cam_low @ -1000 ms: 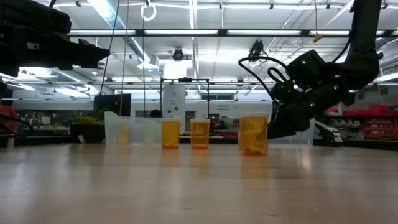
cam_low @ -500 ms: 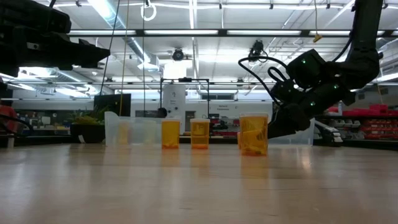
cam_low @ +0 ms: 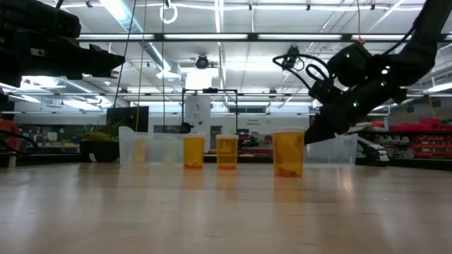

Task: Pick and place medicine bottles into bin by pill shape (circle, oval)
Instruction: Put the orange large pill bottle into the right transparent bin

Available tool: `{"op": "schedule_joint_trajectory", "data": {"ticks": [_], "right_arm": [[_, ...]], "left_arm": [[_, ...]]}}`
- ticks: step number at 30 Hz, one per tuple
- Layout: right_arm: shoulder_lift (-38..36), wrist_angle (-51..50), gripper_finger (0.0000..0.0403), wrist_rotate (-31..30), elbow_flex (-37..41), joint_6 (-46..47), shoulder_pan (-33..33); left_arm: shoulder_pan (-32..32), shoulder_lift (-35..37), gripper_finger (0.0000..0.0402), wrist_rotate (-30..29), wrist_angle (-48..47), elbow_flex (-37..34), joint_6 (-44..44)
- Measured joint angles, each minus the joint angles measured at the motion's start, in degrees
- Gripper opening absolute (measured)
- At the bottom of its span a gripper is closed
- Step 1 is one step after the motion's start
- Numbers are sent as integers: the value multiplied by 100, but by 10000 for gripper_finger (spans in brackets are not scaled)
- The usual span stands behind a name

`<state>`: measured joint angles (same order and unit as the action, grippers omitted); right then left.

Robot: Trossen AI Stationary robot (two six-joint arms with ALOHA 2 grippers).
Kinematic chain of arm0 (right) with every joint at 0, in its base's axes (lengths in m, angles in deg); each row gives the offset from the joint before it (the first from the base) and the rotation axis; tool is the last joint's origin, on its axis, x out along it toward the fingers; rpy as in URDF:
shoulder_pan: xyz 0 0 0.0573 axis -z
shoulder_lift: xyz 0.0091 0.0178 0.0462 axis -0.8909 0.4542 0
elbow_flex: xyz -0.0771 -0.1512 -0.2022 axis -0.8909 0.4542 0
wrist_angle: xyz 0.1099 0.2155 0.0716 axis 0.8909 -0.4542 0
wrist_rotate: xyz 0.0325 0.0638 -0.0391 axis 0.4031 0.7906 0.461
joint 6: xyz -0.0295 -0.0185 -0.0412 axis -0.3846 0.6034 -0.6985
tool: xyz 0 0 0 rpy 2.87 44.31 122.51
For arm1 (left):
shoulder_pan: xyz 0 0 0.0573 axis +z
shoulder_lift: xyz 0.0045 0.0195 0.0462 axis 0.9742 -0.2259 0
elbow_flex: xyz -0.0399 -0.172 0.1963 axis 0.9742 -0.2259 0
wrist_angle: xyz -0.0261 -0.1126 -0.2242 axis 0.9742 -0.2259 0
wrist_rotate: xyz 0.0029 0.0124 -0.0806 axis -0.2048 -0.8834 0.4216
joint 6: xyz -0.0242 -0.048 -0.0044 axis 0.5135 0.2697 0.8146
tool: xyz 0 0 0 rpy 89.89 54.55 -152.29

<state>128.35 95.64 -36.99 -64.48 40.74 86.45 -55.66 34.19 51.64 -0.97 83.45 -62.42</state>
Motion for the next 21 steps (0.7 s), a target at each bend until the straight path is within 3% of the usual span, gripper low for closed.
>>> {"op": "schedule_joint_trajectory", "data": {"ticks": [10,14,21], "right_arm": [[-1163,-1820,236,-383,-700,7,0],[-1317,-2722,236,-485,-1223,-39,2],[-1241,-4413,236,-1361,-2485,-294,24]], "left_arm": [[2,0,142,-2,0,2,0],[2,-1,140,-1,0,0,0],[2,-1,149,0,1,0,0]]}}
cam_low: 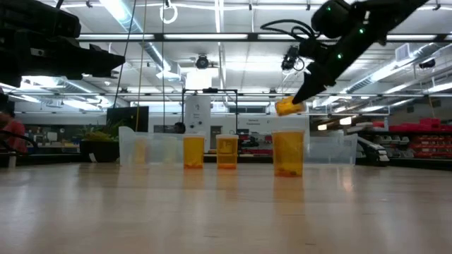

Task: Pick and place medicine bottles into bin by pill shape (circle, oval)
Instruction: Put the orange large pill bottle into the right transparent bin

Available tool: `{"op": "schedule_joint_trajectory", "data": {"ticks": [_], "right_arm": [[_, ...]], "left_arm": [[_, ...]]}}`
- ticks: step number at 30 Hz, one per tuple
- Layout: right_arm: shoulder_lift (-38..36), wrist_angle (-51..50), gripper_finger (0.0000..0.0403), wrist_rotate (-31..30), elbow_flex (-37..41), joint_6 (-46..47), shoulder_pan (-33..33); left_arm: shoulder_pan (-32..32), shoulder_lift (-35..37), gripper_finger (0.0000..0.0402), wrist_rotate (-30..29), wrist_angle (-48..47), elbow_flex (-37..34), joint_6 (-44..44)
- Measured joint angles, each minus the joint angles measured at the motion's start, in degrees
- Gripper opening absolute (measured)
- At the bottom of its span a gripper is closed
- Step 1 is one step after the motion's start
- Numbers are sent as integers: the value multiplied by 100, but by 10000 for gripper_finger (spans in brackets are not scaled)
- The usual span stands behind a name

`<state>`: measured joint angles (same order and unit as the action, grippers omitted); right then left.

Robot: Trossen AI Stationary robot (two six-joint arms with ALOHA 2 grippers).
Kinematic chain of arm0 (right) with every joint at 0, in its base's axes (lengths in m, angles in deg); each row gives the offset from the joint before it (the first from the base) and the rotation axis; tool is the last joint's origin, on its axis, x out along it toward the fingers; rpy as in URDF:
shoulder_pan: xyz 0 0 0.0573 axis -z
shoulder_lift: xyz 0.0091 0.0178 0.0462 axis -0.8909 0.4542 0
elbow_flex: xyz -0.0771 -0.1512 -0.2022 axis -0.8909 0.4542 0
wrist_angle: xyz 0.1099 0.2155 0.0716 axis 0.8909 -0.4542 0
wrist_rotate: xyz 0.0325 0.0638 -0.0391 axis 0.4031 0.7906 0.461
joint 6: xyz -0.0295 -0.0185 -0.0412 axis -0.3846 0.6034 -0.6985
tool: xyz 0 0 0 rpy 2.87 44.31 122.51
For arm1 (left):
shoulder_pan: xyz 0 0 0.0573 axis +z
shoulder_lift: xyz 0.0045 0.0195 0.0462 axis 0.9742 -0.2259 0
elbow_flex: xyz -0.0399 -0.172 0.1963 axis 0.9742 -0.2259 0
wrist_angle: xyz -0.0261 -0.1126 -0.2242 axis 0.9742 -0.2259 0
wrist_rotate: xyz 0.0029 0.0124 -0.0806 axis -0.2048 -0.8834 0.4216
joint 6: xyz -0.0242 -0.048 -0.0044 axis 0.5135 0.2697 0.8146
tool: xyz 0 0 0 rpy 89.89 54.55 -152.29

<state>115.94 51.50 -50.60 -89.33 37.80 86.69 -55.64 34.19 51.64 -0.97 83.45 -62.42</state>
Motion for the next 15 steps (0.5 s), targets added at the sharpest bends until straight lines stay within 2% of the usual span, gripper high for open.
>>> {"op": "schedule_joint_trajectory", "data": {"ticks": [8,15], "right_arm": [[316,-1461,236,-100,-1180,84,658],[1105,-2280,236,34,-1771,250,1495]], "left_arm": [[0,-1,146,0,1,0,0],[-1,-2,140,0,1,1,-2]]}}
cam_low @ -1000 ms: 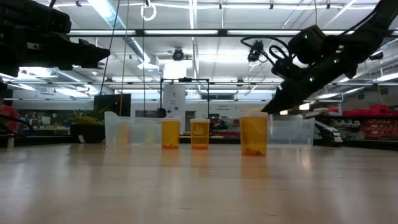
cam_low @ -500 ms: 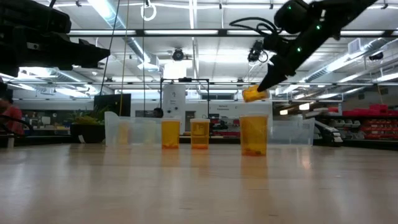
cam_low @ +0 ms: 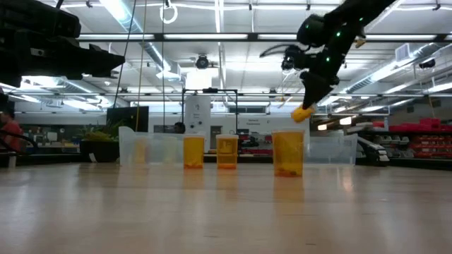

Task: Pick and place medicine bottles into bin by pill shape (circle, oval)
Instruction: Put the orange large pill bottle into the right transparent bin

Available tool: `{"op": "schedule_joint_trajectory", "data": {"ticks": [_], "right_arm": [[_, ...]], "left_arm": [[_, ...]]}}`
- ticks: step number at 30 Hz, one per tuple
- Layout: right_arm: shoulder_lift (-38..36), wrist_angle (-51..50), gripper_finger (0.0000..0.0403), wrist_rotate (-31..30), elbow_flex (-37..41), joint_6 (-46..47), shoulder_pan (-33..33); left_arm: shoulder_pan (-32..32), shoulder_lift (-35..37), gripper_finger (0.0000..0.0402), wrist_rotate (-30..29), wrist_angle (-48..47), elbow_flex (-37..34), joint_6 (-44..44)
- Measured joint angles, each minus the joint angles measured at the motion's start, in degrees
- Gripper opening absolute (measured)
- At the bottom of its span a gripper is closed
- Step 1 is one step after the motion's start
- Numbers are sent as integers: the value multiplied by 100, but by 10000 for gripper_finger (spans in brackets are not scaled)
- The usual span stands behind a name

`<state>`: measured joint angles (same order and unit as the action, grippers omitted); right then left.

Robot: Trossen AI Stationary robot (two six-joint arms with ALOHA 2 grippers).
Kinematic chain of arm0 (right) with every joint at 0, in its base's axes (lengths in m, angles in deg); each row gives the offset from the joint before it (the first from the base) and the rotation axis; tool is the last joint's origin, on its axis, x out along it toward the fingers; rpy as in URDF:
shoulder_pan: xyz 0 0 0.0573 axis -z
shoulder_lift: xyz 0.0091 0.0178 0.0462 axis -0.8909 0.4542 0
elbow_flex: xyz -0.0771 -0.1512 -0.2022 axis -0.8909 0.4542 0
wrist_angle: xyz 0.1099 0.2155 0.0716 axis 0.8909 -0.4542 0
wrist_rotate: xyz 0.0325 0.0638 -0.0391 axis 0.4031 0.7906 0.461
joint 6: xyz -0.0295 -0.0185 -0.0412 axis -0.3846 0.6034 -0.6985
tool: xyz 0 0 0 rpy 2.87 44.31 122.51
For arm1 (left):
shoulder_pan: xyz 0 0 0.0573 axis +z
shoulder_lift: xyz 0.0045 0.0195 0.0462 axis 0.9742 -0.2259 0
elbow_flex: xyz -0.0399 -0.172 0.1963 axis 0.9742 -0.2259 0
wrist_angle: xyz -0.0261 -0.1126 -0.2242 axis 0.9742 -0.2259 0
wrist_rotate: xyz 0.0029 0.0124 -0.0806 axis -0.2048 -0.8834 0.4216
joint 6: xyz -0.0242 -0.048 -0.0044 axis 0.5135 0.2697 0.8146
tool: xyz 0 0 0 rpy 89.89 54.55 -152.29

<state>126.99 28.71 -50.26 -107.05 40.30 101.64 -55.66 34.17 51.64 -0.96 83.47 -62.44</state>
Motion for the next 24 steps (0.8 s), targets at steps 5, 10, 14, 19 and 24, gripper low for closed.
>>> {"op": "schedule_joint_trajectory", "data": {"ticks": [5,10,14,19,24], "right_arm": [[802,-758,236,34,-507,33,368],[1502,-1579,236,45,-1165,73,616],[1951,-2100,236,81,-1588,107,910],[2380,-2790,236,242,-1834,99,1174],[2606,-3037,236,339,-1836,57,1200]], "left_arm": [[1,2,147,-1,-2,-1,2],[1,1,151,-1,1,-1,2],[1,2,146,-2,-2,0,2],[1,2,140,0,1,0,2],[1,1,144,-1,-1,0,0]]}}
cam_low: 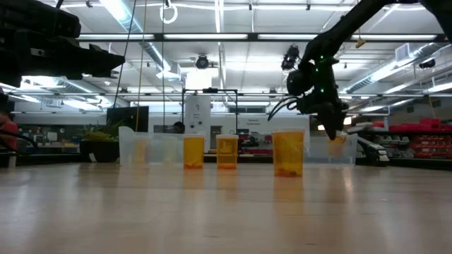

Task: Pick and place medicine bottles into bin by pill shape (circle, oval)
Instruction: Put the orange large pill bottle into the right transparent bin

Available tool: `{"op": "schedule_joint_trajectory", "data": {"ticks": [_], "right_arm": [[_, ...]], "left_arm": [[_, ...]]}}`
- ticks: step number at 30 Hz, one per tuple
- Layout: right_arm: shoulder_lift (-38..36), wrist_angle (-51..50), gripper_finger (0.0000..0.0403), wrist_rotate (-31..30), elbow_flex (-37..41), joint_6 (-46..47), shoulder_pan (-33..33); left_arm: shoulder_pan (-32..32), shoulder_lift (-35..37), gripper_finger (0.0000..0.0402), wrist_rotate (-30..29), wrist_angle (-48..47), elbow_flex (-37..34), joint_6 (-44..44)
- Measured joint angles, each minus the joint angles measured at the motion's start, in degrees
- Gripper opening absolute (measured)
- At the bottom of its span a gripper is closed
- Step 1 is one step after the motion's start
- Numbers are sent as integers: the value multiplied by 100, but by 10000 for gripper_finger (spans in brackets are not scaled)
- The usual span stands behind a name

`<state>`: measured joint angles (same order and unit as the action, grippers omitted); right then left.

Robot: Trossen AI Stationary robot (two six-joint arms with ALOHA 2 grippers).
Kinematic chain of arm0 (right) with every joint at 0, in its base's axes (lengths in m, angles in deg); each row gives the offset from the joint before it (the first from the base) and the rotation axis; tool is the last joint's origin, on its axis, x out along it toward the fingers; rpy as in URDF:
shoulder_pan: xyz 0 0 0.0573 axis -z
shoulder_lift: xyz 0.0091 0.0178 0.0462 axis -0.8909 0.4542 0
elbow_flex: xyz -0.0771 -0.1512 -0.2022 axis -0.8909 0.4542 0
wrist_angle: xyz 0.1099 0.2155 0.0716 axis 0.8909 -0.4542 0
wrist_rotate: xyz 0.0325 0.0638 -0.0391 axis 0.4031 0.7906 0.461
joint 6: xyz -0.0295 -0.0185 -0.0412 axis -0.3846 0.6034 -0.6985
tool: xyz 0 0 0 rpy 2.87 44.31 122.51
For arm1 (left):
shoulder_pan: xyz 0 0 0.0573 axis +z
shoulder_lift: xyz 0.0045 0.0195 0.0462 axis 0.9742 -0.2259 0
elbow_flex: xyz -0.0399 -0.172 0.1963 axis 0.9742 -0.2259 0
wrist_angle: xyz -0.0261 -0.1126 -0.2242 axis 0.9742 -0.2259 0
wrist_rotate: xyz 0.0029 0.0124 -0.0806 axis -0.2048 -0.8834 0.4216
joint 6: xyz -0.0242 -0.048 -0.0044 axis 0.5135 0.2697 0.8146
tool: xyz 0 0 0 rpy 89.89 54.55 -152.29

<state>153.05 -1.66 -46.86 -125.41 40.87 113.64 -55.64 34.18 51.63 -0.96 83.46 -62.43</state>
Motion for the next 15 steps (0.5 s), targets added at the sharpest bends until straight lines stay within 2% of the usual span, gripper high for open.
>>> {"op": "schedule_joint_trajectory", "data": {"ticks": [7,15], "right_arm": [[238,-107,236,133,0,-134,-77],[382,-188,237,378,-17,-180,-114]], "left_arm": [[0,1,151,-1,1,-1,1],[0,1,141,-1,1,-1,1]]}}
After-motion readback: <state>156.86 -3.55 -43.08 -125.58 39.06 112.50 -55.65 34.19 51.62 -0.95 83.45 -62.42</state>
